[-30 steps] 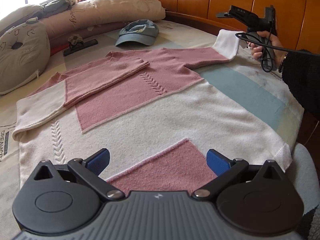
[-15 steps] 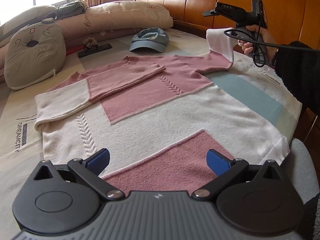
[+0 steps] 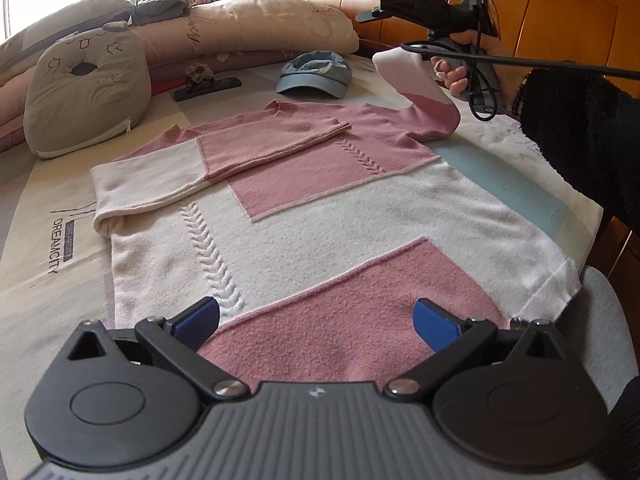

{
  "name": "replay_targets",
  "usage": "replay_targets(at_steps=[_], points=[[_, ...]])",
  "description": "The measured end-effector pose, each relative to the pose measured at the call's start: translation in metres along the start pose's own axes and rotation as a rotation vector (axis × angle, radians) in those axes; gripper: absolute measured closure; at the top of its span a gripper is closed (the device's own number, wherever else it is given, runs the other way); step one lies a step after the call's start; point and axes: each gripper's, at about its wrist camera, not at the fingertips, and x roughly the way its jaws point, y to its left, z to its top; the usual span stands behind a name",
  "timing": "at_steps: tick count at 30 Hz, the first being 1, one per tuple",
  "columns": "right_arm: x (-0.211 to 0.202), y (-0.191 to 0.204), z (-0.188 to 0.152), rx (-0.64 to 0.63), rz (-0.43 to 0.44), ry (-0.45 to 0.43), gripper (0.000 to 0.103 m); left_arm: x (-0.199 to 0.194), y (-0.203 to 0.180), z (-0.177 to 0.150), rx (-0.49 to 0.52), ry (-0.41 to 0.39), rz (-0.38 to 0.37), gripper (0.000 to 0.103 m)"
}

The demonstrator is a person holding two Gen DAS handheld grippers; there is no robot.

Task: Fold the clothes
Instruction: 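Carry the white sleeve across the sweater body toward the collar with the right tool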

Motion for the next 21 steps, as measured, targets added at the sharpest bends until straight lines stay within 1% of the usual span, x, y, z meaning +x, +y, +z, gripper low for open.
replay_targets(at_steps=[6, 10, 16, 21], points=[[0.026, 0.032, -0.011, -0.017, 0.004, 0.012, 0.0, -0.002, 0.007, -0.006, -0.018, 0.021, 0.015, 0.001], [0.039, 0.049, -0.017, -0.009, 0.031, 0.013, 0.0, -0.001, 0.009, -0.011, -0.028, 0.043, 0.024, 0.001], [0.057, 0.074, -0.027, -0.014, 0.076, 0.037, 0.0, -0.002, 0.011, -0.013, -0.053, 0.054, 0.044, 0.001], [0.069, 0.096, -0.036, -0.03, 0.122, 0.059, 0.0, -0.004, 0.01, -0.014, -0.048, 0.059, 0.053, 0.001]])
